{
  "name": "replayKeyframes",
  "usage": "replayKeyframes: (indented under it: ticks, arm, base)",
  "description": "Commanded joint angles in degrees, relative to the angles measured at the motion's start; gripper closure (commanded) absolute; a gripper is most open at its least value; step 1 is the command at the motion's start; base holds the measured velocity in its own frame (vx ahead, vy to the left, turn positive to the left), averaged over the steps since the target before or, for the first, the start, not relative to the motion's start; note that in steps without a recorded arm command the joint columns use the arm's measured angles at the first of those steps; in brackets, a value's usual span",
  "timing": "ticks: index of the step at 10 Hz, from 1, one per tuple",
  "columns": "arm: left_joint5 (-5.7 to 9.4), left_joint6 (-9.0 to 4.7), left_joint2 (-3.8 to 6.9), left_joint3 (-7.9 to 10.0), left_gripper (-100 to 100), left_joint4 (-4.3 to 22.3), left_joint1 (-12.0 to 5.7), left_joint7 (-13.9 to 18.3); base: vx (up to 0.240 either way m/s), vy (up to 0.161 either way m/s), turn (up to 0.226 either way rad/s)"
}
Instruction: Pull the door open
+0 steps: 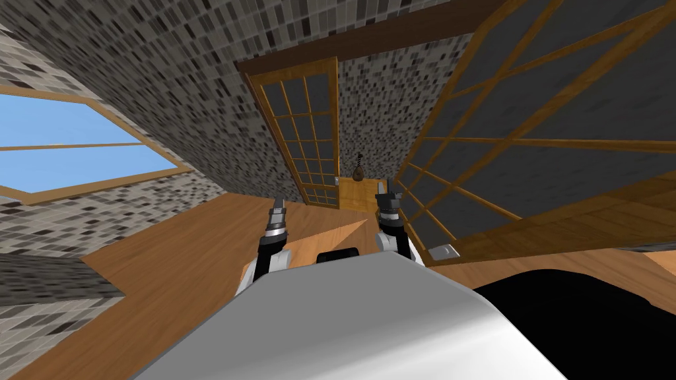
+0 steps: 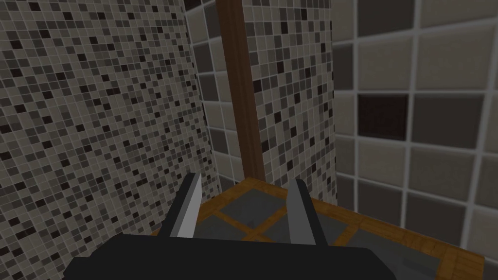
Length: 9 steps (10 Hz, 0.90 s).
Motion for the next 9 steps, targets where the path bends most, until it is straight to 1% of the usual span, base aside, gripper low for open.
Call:
replayKeyframes:
  ticks: [1, 3, 4, 6, 9]
  arm:
    - [-0.91, -0.69, 0.43, 0.3, -100, 2.3, -0.66, -1.6]
    - [-1.67, -1.3, 0.67, 0.43, -100, 4.0, -1.07, -2.9]
    - [-2.51, -1.98, 0.89, 0.58, -100, 6.0, -1.52, -4.3]
    - [-3.35, -2.65, 1.1, 0.73, -100, 7.9, -1.98, -5.7]
    - [-4.7, -3.74, 1.37, 0.97, -100, 11.0, -2.71, -8.0]
  base:
    - [0.116, -0.083, -0.011]
    - [0.111, -0.073, -0.005]
    - [0.14, -0.075, -0.01]
    - [0.146, -0.067, -0.006]
    - [0.094, -0.054, -0.005]
